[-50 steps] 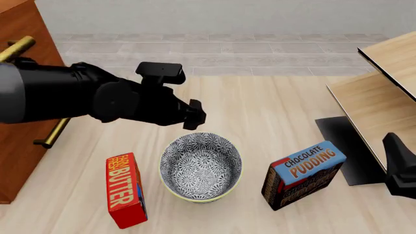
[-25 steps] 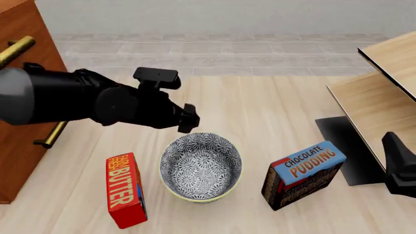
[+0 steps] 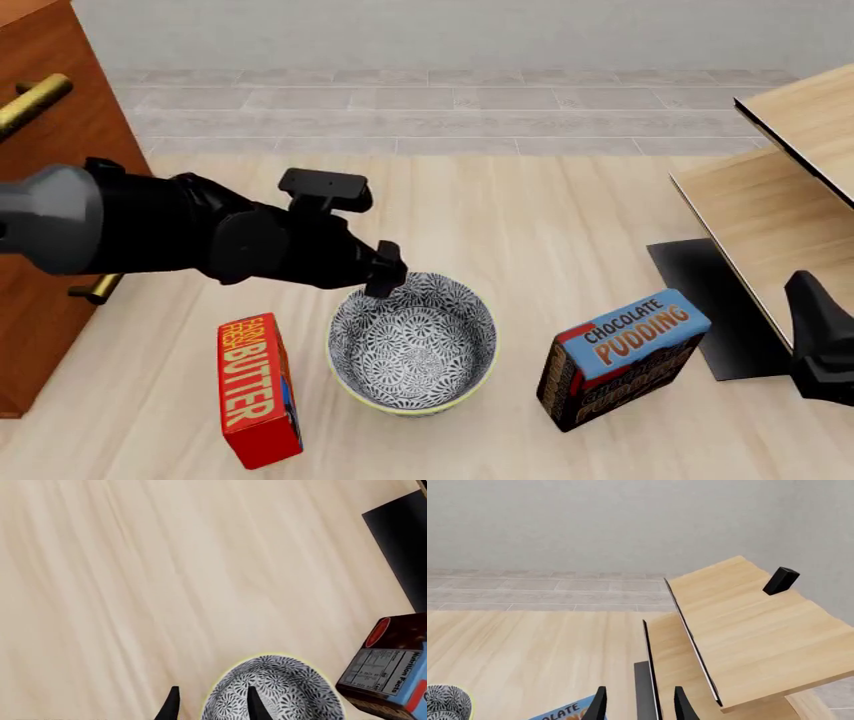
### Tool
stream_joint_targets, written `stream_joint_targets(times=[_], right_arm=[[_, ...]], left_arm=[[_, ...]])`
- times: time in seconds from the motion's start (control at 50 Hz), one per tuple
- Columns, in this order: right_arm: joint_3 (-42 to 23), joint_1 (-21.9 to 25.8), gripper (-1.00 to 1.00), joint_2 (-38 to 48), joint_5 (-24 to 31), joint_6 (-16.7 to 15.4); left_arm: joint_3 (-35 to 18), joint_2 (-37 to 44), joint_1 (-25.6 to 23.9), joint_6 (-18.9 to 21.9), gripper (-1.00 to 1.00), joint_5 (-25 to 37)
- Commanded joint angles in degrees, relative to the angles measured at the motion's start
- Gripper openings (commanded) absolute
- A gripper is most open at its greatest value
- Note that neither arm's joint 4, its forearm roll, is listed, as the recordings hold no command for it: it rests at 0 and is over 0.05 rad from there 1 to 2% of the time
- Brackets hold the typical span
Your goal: Close the top drawer of the cabinet and put the bowl on top of it.
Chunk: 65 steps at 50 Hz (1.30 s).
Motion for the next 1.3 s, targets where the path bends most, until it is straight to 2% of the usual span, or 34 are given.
stream_joint_targets(times=[0.02,1.14,1.16,1.3], right_arm=[[0.00,-0.02,1.00,-0.30,0.20,-0.02],[0.00,-0.22,1.00,-0.47,0.39,-0.39],[-0.01,-0.23,1.00,-0.50,0.42,-0.38],[0.00,-0.28,1.00,-0.75,0.65,-0.26]], left_arm=[[0.96,1.58,-0.17,-0.48,1.00,-1.28],[4.17,5.46,-3.08,-1.65,1.00,-5.43],[4.13,5.25,-3.16,-1.41,-1.00,-5.38],[4.03,3.72,-2.37,-0.40,-1.00,-5.30]])
